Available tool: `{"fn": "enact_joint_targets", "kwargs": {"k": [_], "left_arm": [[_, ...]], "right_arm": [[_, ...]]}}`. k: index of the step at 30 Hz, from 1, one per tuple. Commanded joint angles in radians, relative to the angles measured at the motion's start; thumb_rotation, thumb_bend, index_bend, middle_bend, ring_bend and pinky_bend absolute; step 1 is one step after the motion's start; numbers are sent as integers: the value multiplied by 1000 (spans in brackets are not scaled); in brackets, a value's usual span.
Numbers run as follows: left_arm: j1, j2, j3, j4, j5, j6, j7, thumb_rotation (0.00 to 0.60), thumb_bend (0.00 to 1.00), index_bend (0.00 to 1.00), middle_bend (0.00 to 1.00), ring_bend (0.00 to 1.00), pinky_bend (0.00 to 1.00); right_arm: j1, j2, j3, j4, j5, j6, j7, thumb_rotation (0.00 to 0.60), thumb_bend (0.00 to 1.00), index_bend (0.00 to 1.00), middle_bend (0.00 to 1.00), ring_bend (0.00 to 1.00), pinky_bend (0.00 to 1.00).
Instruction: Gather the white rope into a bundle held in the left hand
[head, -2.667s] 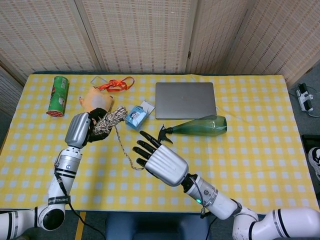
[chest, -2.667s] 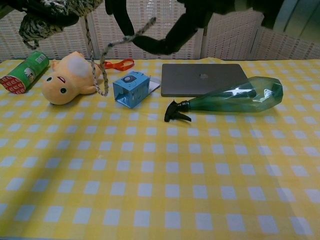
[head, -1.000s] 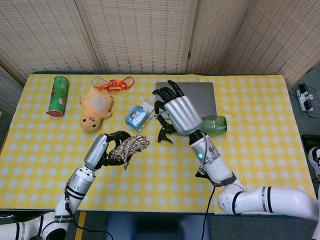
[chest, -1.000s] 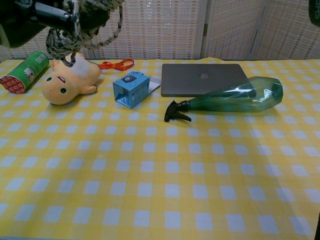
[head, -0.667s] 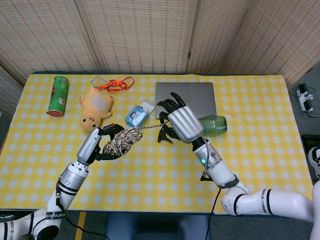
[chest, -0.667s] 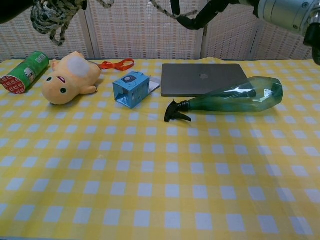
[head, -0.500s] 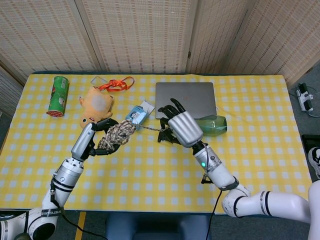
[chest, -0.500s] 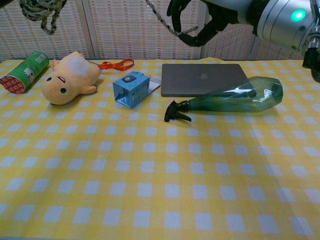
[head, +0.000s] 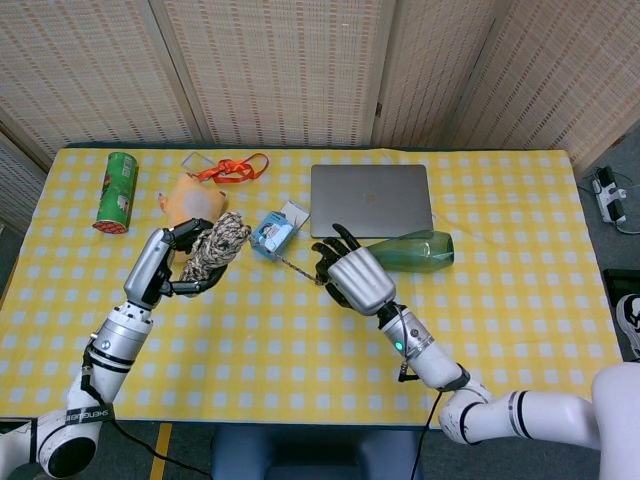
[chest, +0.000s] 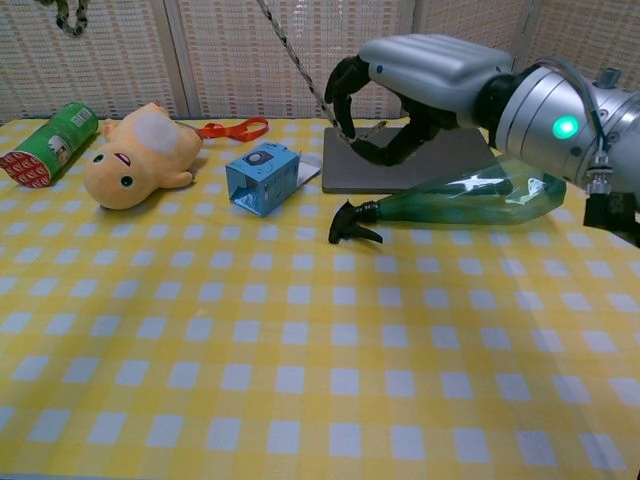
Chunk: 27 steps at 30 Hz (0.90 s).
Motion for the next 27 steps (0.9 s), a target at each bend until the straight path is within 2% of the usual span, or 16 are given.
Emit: {"fn": "enact_joint_targets", "kwargs": {"k": [1, 5, 8, 10, 12, 14, 15, 18, 23, 27], "left_arm": [[2, 7, -7, 3, -11, -7, -8, 600, 514, 634, 647, 573, 708], [5, 13, -9, 10, -13, -10, -6, 600, 514, 634, 647, 574, 708], [6, 13, -6, 17, -12, -9, 14, 600, 514, 634, 646, 574, 708], [5, 11, -5, 24, -12, -5, 32, 600, 514, 634, 647, 573, 708], [5, 6, -3, 29, -14, 1, 52, 600, 514, 634, 647, 572, 708], [5, 1, -1, 35, -14, 6, 66, 600, 514, 634, 646, 571, 705], [5, -1, 0, 38, -14, 7, 72, 600, 514, 634, 646, 570, 704], [7, -8, 4, 53, -17, 13, 92, 600, 513, 634, 646, 569, 702], [12, -14, 7, 78, -23, 20, 113, 600, 513, 634, 647, 568, 701], [17, -14, 13, 99, -23, 23, 133, 600, 512, 634, 647, 567, 701]], "right_arm": [[-3, -10, -7, 4, -8, -4, -10, 600, 543, 750, 251, 184, 58], [-10, -13, -1, -1, -17, 2, -7, 600, 543, 733, 245, 179, 58], [-17, -1, 11, -21, -15, 5, 4, 600, 543, 642, 210, 159, 48], [-22, 12, 19, -43, -8, 9, 0, 600, 543, 478, 159, 133, 32], [-30, 26, 27, -76, 4, 9, 8, 600, 539, 206, 102, 107, 19], [-37, 40, 32, -102, 5, 14, 17, 600, 515, 40, 65, 92, 12], [-42, 48, 33, -113, 4, 17, 20, 600, 488, 8, 51, 86, 10], [-62, 81, 29, -150, -3, 30, 29, 600, 454, 0, 18, 71, 3], [-108, 141, 18, -199, -26, 69, 51, 600, 454, 0, 0, 69, 0], [-164, 205, -10, -238, -48, 116, 42, 600, 453, 0, 0, 65, 0]]}}
